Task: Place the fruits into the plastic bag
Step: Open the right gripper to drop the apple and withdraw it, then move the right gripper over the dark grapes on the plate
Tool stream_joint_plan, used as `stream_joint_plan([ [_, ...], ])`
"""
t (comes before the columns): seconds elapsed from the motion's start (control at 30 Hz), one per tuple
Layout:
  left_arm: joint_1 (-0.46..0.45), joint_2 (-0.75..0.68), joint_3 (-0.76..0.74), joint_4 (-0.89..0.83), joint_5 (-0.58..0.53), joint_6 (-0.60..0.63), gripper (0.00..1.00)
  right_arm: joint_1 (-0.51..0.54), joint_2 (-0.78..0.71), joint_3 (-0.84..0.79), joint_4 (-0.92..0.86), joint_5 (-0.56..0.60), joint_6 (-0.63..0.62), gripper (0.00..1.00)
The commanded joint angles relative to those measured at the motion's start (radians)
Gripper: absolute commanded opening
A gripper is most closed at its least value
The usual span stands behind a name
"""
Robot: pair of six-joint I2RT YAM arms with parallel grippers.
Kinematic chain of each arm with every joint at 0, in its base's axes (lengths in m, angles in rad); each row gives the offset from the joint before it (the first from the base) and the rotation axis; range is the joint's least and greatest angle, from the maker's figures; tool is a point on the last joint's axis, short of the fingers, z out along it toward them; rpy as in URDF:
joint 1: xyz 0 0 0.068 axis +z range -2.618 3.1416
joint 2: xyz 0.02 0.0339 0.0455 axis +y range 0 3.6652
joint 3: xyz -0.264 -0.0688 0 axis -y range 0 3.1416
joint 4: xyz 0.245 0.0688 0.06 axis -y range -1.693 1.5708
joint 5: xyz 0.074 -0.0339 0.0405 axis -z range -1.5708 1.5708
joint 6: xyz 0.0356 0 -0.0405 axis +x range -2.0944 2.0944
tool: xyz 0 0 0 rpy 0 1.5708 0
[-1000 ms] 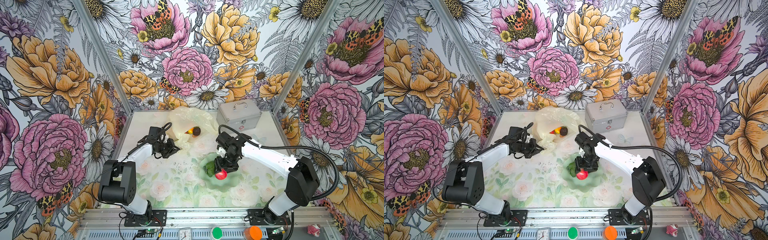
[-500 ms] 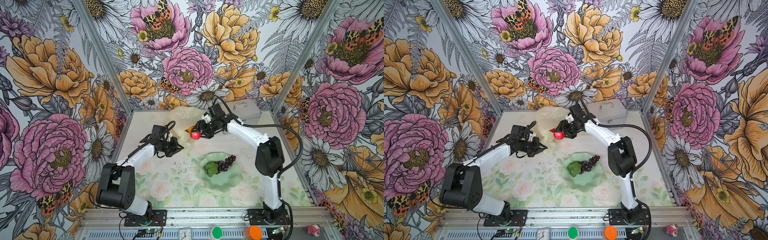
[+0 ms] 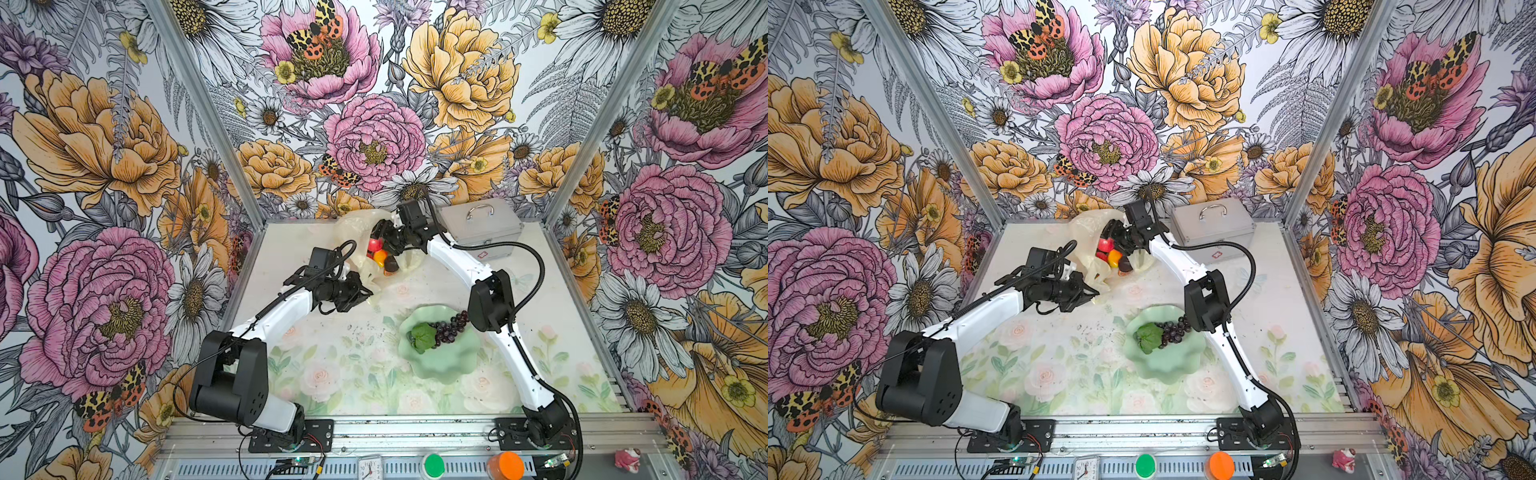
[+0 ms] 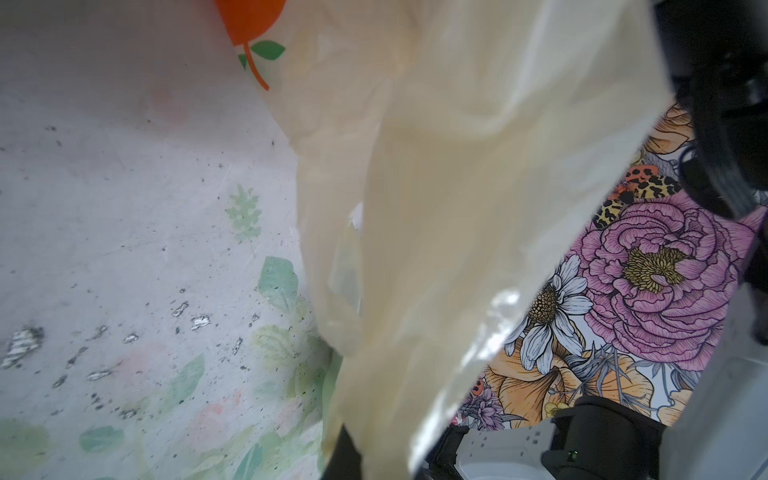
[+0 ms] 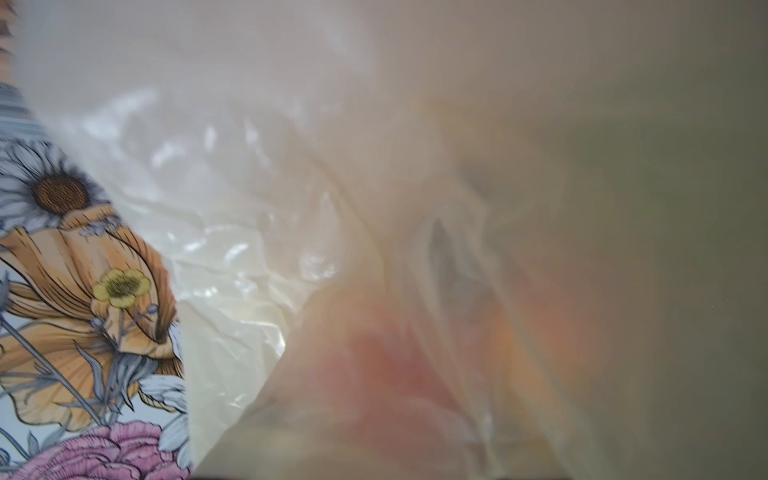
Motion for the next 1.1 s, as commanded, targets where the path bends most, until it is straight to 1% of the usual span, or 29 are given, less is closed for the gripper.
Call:
stream_joint_plan([
  [0.0,0.002,-0.01,0.026,-0.017,-0.022,-0.014,0.0,-0.016,0.073,0.112,0.106,0.104,0.103,0.87],
  [0.07,0.008,0.001,0.031,-0.016,-0.02,-0.014,0.0,-0.025,0.087,0.142,0.122,0.096,0.113,0.98],
  [0.13,0.011,0.009,0.042,-0.015,-0.02,-0.01,0.0,-0.03,0.069,0.131,0.124,0.07,0.095,0.99],
  [0.2,0.017,0.017,0.048,-0.015,-0.02,-0.005,0.0,-0.034,0.023,0.08,0.124,0.042,0.058,0.99],
  [0.3,0.024,0.027,0.058,-0.015,-0.017,0.001,0.0,-0.036,-0.092,-0.068,0.122,0.015,-0.003,0.99],
  [0.4,0.034,0.032,0.063,-0.015,-0.013,0.009,0.0,-0.036,-0.243,-0.267,0.103,0.033,-0.071,0.99],
  [0.57,0.052,0.036,0.062,-0.015,-0.002,0.027,0.0,-0.052,-0.461,-0.503,-0.072,0.116,-0.205,0.99],
  [0.67,0.056,0.042,0.067,-0.016,0.007,0.036,0.0,-0.059,-0.576,-0.626,-0.114,0.14,-0.266,0.99],
  [0.8,0.053,0.054,0.079,-0.016,0.012,0.045,0.0,-0.054,-0.697,-0.711,-0.217,0.136,-0.354,1.0],
  [0.9,0.049,0.051,0.086,-0.015,0.007,0.048,0.0,-0.05,-0.775,-0.746,-0.385,0.161,-0.439,0.99],
  [1.0,0.041,0.042,0.085,-0.015,-0.003,0.05,0.0,-0.046,-0.862,-0.808,-0.571,0.225,-0.542,0.99],
  [1.07,0.039,0.043,0.082,-0.015,-0.004,0.052,0.0,-0.031,-0.933,-0.871,-0.63,0.225,-0.666,1.0],
])
